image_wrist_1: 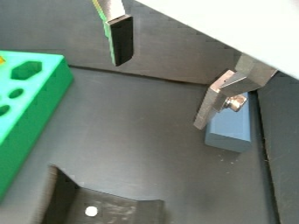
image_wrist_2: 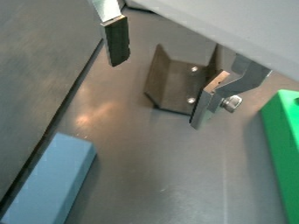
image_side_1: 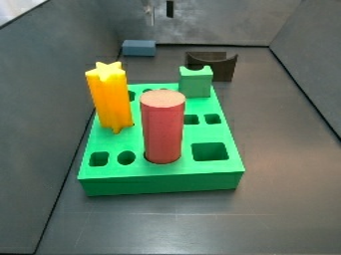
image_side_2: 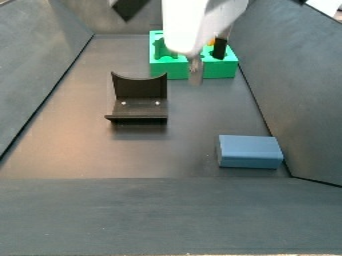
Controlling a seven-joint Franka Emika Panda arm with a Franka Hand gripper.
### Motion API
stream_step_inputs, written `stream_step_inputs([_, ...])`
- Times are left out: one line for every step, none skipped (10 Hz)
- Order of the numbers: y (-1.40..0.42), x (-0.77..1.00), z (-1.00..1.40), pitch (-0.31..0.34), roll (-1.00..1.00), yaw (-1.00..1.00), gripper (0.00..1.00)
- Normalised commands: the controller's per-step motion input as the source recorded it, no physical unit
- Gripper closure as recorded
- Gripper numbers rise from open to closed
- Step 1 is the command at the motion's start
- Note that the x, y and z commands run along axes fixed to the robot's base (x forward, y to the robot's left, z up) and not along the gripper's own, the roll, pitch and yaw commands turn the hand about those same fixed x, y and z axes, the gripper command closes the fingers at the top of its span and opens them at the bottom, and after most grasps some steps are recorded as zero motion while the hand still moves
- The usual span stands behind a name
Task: Pick up the rectangle object. Move up. Place the rectangle object on the fixture. Regrasp the rectangle object. Move to above the board. Insert the rectangle object.
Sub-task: Pick up the rectangle object.
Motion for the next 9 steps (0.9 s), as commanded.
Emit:
stream_step_inputs([0.28,-0.07,-0.31,0.000,0.00,0.93,0.00])
stream_step_inputs([0.28,-0.07,-0.32,-0.003,0.00,0.93,0.00])
stream_step_inputs([0.24,-0.07,-0.36,-0.020,0.00,0.97,0.00])
stream_step_inputs([0.22,-0.07,-0.40,-0.031,0.00,1.00,0.00])
stream_step_inputs([0.21,-0.07,-0.40,-0.031,0.00,1.00,0.00])
stream_step_inputs([0.15,-0.05,-0.43,-0.027,0.00,1.00,0.00])
stream_step_inputs([0.15,-0.05,-0.44,-0.026,0.00,1.00,0.00])
stream_step_inputs([0.15,-0.05,-0.44,-0.021,0.00,1.00,0.00])
stream_step_inputs([0.17,-0.05,-0.39,-0.007,0.00,1.00,0.00])
